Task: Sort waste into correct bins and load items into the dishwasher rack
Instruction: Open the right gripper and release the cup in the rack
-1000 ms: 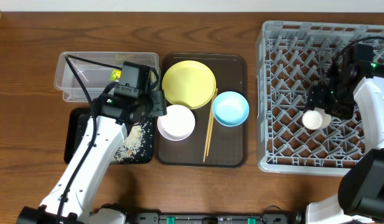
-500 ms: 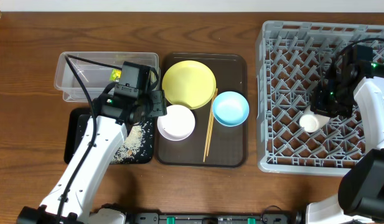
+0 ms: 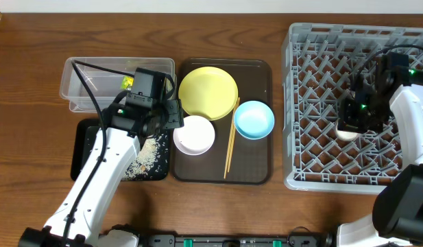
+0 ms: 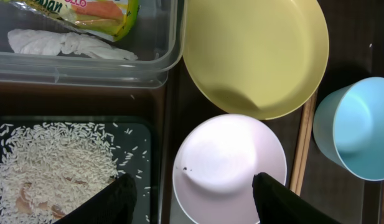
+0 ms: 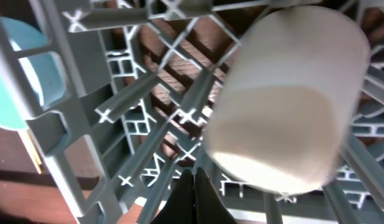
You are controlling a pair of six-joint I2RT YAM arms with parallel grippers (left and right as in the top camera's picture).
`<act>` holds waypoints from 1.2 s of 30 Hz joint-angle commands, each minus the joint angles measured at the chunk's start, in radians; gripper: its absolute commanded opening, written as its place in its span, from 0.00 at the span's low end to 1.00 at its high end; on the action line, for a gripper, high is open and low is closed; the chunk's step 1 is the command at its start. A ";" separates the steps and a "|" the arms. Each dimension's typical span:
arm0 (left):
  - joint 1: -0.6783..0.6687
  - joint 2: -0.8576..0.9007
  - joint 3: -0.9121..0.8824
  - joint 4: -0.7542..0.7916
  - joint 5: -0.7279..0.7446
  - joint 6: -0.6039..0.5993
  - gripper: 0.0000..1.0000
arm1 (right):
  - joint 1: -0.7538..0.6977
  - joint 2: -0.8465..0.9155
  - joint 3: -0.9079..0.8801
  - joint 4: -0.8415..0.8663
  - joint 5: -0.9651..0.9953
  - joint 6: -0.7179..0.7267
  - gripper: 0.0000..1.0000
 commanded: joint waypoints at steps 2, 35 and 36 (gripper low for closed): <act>0.002 -0.013 0.004 -0.007 -0.013 0.013 0.63 | 0.005 -0.037 0.000 -0.018 -0.039 -0.039 0.01; 0.002 -0.012 0.004 -0.014 -0.013 0.013 0.63 | 0.000 -0.032 -0.002 0.124 0.350 0.135 0.05; 0.002 -0.012 0.004 -0.014 -0.013 0.013 0.63 | 0.000 -0.032 -0.002 0.120 0.350 0.135 0.05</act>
